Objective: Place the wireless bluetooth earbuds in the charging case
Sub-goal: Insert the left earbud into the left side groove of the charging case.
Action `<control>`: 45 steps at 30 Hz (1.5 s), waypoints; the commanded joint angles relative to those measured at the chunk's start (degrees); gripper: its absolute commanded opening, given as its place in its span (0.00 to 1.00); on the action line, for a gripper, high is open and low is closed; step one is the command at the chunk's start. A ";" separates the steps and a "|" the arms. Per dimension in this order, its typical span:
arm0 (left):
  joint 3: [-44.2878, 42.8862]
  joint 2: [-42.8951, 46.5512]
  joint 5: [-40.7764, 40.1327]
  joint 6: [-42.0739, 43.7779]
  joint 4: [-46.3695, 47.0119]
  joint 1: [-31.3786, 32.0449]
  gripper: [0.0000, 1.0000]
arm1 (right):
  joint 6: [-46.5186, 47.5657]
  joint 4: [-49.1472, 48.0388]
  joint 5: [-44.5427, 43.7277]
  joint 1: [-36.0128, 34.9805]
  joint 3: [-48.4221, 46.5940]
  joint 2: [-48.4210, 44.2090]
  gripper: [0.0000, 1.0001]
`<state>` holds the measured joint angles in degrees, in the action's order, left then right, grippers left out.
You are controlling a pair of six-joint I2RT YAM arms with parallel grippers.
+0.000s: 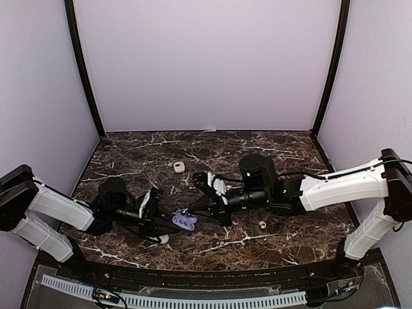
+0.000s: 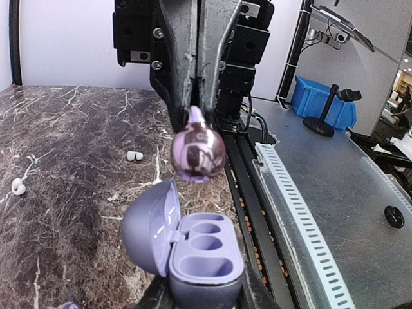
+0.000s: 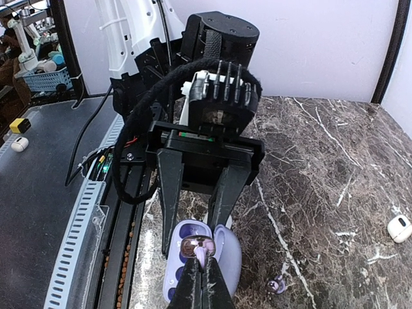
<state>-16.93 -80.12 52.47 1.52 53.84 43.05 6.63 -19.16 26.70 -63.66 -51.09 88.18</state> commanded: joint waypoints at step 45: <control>2.37 4.59 -9.16 -5.98 2.93 -3.17 0.19 | -2.22 -5.14 -11.33 -3.10 5.14 -1.50 0.21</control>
<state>-16.36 -78.83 46.02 -1.28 54.06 42.22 5.72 -20.03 18.94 -66.43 -48.82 89.10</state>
